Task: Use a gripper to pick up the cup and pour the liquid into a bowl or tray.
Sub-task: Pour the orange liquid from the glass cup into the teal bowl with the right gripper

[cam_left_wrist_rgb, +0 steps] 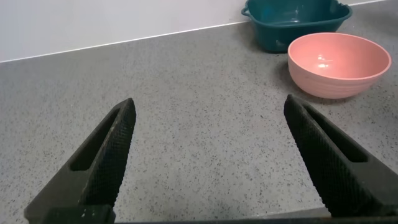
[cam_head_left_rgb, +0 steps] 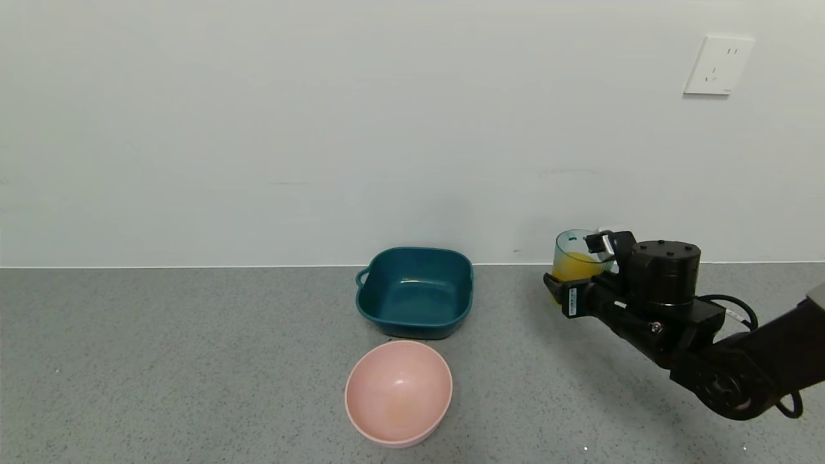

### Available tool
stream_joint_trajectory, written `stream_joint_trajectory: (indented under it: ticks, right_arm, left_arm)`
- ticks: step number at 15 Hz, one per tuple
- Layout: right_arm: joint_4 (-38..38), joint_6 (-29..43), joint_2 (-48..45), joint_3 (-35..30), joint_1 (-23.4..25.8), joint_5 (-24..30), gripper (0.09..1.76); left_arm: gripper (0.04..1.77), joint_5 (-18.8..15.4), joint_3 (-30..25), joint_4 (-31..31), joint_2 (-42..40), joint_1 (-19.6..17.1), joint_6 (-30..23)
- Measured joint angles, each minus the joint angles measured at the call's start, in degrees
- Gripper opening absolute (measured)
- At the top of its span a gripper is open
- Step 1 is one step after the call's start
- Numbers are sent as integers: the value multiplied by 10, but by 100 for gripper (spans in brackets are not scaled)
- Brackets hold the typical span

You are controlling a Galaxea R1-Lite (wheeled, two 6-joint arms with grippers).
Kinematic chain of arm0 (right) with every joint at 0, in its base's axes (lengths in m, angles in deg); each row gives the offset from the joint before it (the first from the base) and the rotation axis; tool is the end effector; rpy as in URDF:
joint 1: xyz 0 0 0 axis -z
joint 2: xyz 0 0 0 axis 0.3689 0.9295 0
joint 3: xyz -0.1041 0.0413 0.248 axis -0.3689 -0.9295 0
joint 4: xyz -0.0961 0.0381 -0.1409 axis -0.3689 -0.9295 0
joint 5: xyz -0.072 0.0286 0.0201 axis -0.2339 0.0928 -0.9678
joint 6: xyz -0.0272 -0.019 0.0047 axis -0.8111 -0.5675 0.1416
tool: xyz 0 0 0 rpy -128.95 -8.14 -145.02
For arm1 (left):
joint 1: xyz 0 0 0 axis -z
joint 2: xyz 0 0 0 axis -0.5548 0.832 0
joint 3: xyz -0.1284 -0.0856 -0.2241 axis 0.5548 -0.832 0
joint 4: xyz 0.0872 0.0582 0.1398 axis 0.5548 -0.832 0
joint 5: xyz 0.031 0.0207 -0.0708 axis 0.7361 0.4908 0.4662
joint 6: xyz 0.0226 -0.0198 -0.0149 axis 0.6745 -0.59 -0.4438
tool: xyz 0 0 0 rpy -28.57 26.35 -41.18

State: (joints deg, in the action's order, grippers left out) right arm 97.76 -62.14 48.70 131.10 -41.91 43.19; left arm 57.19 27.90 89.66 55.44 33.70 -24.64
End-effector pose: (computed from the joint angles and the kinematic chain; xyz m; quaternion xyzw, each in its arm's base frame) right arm 0.3286 0.1135 0.0987 -0.0265 0.1209 0.0655 0.9901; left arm -0.0010 -0.0015 0.0752 0.0475 -0.0003 -0.0236 0.9986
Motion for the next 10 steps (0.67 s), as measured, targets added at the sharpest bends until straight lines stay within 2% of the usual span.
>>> stream_joint_trajectory:
  ticks: [4,10]
  right_arm:
    - [-79,0,-10,74,-7,5,135]
    - [-187,0,-11,180,-44,5,135]
  left_arm:
    - [172,0,0,0,0,0,0]
    - [172,0,0,0,0,0,0]
